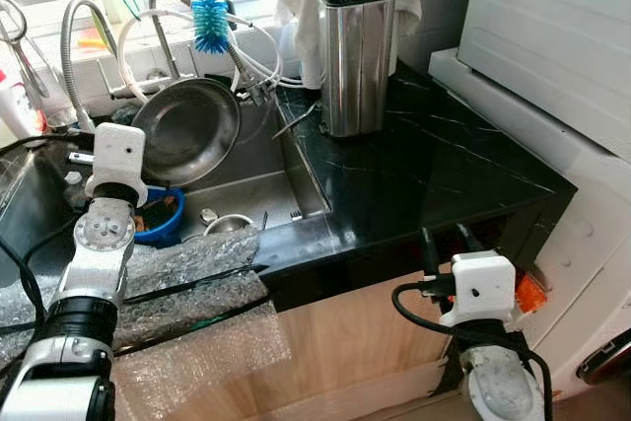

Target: Kitchen organization

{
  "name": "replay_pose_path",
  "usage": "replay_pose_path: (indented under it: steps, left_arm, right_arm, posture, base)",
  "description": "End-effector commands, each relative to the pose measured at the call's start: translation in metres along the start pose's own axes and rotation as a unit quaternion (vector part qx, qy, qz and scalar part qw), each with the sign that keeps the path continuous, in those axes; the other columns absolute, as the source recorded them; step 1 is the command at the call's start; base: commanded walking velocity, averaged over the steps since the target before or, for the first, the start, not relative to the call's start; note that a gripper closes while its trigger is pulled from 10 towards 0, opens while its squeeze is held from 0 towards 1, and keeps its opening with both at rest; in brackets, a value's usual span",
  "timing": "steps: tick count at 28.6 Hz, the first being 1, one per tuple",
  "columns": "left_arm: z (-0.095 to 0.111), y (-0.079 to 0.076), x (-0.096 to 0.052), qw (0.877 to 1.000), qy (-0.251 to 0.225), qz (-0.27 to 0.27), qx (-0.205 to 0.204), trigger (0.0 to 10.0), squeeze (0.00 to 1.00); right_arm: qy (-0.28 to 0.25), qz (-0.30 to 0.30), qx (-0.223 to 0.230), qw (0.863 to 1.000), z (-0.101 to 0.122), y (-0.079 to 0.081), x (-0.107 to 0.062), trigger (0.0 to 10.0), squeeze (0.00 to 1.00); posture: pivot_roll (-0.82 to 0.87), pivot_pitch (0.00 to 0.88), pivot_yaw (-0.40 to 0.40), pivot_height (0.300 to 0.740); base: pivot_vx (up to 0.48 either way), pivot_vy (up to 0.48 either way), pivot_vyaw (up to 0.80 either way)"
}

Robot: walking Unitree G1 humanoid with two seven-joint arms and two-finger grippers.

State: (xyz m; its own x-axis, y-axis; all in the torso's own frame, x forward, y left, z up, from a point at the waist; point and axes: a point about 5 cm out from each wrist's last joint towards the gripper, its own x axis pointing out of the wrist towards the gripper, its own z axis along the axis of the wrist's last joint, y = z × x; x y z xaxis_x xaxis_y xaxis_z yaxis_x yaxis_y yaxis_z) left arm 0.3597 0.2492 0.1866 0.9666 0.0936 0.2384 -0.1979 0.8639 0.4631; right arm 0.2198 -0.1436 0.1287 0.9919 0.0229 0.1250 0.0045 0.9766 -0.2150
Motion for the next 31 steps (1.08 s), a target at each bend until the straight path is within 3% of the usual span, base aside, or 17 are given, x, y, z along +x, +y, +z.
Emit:
replay_pose_path:
  steps: [1,3,5,6,7,9,10,12,13,16,23,31]
  left_arm:
    - [0.005,0.002,0.005,0.999,-0.014,-0.003,0.038,10.0,0.00]
    - [0.004,0.002,0.006,0.999,-0.015,-0.003,0.039,10.0,0.00]
    - [0.005,-0.010,0.013,0.987,-0.007,-0.068,0.144,10.0,0.00]
    - [0.005,-0.010,0.013,0.987,-0.007,-0.068,0.144,10.0,0.00]
    - [0.005,-0.014,0.015,0.977,-0.005,-0.090,0.192,10.0,0.00]
    - [0.006,-0.021,0.020,0.962,-0.006,-0.112,0.250,10.0,0.00]
    - [0.006,-0.021,0.020,0.962,-0.006,-0.112,0.250,10.0,0.00]
    - [0.006,-0.032,0.024,0.940,0.002,-0.141,0.311,10.0,0.00]
    - [0.006,-0.032,0.024,0.940,0.002,-0.141,0.311,10.0,0.00]
    - [0.002,-0.044,0.024,0.917,0.011,-0.166,0.363,10.0,0.00]
    - [0.001,-0.054,0.025,0.897,0.017,-0.182,0.401,10.0,0.00]
    - [0.001,-0.059,0.027,0.889,0.017,-0.184,0.418,10.0,0.00]
  right_arm:
    - [-0.004,-0.008,0.001,1.000,0.004,-0.001,-0.001,10.0,0.00]
    - [-0.004,-0.008,0.001,1.000,0.004,-0.001,-0.002,10.0,0.00]
    - [-0.010,-0.005,-0.010,1.000,0.006,-0.004,0.001,10.0,0.00]
    - [-0.010,-0.005,-0.010,1.000,0.006,-0.004,0.001,10.0,0.00]
    - [-0.013,-0.005,-0.013,1.000,0.007,-0.005,0.002,10.0,0.00]
    - [-0.014,-0.006,-0.015,1.000,0.008,-0.006,0.004,10.0,0.00]
    - [-0.014,-0.006,-0.015,1.000,0.008,-0.006,0.004,10.0,0.00]
    - [-0.016,-0.009,-0.014,1.000,0.009,-0.006,0.005,10.0,0.00]
    - [-0.016,-0.009,-0.014,1.000,0.009,-0.006,0.005,10.0,0.00]
    - [-0.016,-0.012,-0.013,1.000,0.010,-0.006,0.005,10.0,0.00]
    - [-0.016,-0.017,-0.011,1.000,0.011,-0.005,0.006,10.0,0.00]
    - [-0.015,-0.017,-0.005,1.000,0.011,-0.003,0.008,10.0,0.00]
  posture:
    - [-0.14,0.000,0.137,0.740]
    - [-0.14,0.000,0.137,0.740]
    - [-0.14,0.000,0.140,0.740]
    - [-0.14,0.000,0.140,0.740]
    - [-0.14,0.000,0.140,0.740]
    - [-0.15,0.000,0.142,0.740]
    - [-0.15,0.000,0.142,0.740]
    - [-0.15,0.000,0.146,0.740]
    - [-0.15,0.000,0.146,0.740]
    - [-0.16,0.000,0.152,0.740]
    - [-0.16,0.000,0.156,0.740]
    - [-0.16,0.000,0.157,0.740]
  base:
    - [0.000,0.000,0.00]
    - [0.000,0.000,0.00]
    - [0.000,0.000,0.00]
    - [0.000,0.000,0.00]
    - [0.000,0.000,0.00]
    - [0.000,0.000,0.00]
    - [0.000,0.000,0.00]
    - [0.000,0.000,0.00]
    - [0.000,0.000,0.00]
    - [0.000,0.000,0.00]
    - [0.000,0.000,0.00]
    - [0.000,0.000,0.00]
